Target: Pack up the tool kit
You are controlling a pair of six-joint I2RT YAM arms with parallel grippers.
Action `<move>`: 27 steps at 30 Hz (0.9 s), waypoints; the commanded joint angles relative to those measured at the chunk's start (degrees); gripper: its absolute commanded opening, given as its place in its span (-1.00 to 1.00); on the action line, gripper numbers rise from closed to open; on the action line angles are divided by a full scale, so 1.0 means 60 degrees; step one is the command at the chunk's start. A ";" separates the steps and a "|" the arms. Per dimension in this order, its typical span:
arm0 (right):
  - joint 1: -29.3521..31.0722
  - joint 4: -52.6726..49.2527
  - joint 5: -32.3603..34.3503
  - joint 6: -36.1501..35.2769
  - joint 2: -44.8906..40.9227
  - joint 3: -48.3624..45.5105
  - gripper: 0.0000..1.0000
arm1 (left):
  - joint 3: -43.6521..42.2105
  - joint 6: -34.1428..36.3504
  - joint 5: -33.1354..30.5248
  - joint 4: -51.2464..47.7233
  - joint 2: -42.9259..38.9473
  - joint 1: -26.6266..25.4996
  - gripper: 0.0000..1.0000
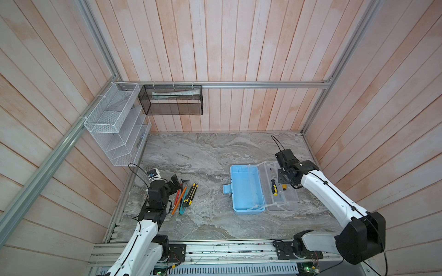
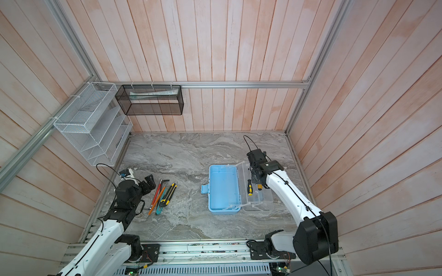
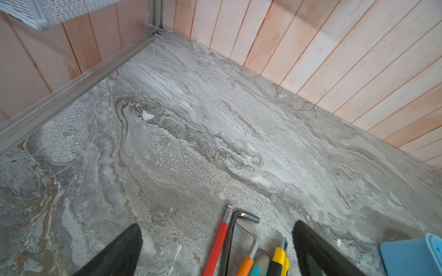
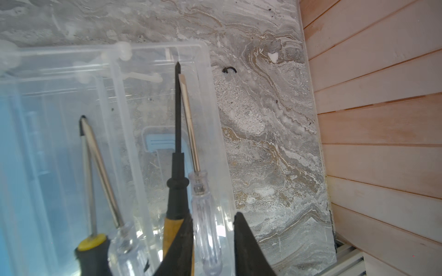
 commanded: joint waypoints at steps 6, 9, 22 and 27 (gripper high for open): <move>0.2160 0.2767 -0.3208 0.0664 -0.0847 0.0069 -0.41 | 0.0760 -0.1190 0.1138 -0.0785 0.1559 -0.0059 0.97; 0.3414 0.3919 -0.3126 0.1033 -0.0550 -0.0064 -0.41 | 0.0849 -0.1667 0.0328 -0.1233 0.1962 -0.0612 0.96; 0.5985 0.6584 -0.4040 0.1856 0.0998 -0.0396 -0.39 | 0.0668 -0.3282 -0.1317 -0.1464 0.2979 -0.1800 0.97; 0.6006 0.7403 -0.4019 0.2123 0.0638 -0.1156 -0.37 | 0.0649 -0.3495 -0.1055 -0.1183 0.3345 -0.1845 0.97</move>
